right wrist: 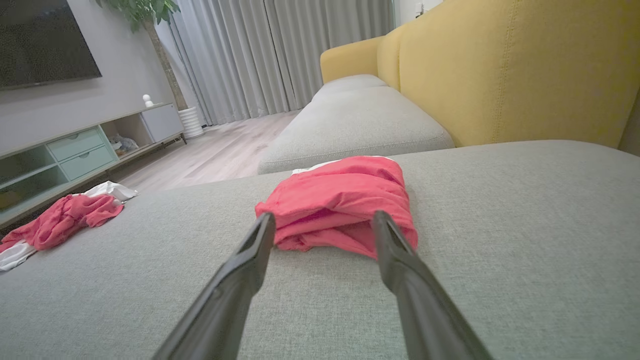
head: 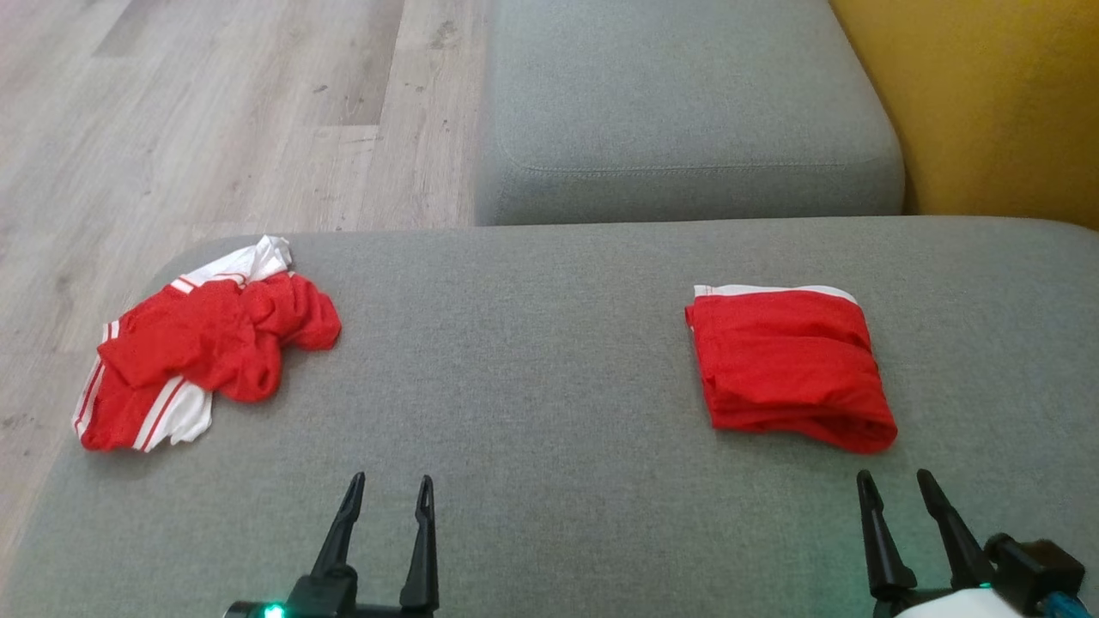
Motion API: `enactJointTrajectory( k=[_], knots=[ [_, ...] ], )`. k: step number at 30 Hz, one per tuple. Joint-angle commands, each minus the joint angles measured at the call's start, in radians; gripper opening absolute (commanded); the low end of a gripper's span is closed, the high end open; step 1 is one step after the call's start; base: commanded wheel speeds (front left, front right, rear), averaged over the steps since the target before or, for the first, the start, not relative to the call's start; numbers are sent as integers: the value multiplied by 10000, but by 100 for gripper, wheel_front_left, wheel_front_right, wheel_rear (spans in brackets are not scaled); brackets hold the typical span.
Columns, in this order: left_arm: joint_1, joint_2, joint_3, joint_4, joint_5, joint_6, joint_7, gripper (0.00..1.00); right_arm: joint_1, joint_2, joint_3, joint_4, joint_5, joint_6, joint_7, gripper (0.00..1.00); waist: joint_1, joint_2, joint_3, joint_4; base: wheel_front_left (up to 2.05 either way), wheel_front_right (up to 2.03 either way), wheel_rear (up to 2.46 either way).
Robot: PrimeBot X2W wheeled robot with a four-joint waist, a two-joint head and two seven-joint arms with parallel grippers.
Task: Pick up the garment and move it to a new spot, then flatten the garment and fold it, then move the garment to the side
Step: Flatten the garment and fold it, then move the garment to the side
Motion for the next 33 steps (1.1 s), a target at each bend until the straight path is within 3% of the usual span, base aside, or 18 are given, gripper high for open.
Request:
enactJointTrajectory(
  k=[1, 24, 33],
  knots=[
    [-413, -38, 423, -248, 75, -37, -53, 100, -306, -81, 139, -356, -130, 69, -109, 100, 2, -1, 26, 2, 0, 0, 0],
    [-417, -39, 519, -20, 72, 125, -53, 100, -268, -104, 241, -294, -358, 69, -110, 100, 2, -1, 13, -12, 0, 0, 0],
    [-463, -39, 503, -324, -13, 263, -53, 100, -921, -548, 615, 18, -269, 69, -110, 100, 2, -1, 246, -112, 0, 0, 0]
  ],
)
